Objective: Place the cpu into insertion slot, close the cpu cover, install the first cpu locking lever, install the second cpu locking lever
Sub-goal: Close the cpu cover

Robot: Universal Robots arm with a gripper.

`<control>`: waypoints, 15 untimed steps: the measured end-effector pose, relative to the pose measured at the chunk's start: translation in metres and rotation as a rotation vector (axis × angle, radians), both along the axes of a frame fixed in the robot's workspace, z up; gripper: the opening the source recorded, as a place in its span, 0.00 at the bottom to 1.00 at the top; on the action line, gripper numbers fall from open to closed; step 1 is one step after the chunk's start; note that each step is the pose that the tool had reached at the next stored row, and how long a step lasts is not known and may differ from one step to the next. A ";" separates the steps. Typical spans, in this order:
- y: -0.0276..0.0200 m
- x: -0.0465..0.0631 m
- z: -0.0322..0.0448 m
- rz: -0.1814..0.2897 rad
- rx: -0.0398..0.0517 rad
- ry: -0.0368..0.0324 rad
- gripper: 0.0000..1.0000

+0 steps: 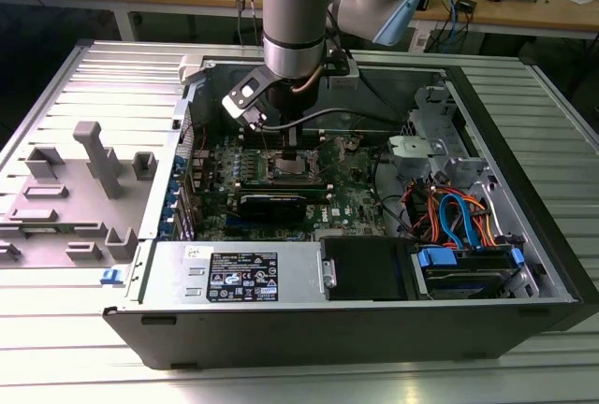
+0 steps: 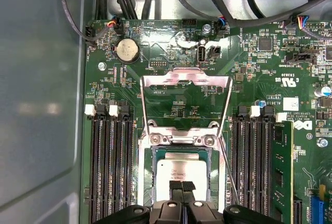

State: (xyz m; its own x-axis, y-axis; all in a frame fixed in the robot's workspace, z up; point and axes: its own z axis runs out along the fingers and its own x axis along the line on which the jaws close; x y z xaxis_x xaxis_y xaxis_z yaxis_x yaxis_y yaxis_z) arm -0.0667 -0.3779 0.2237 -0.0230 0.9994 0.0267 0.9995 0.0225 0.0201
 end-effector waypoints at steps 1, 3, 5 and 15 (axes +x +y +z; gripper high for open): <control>0.0000 0.000 0.0019 0.000 -0.0002 0.0000 0.11; 0.0000 0.000 0.0068 0.000 -0.0007 -0.0001 0.11; 0.0000 0.000 0.0103 0.000 -0.0007 -0.0002 0.11; 0.0001 0.000 0.0352 0.000 -0.0015 -0.0001 0.11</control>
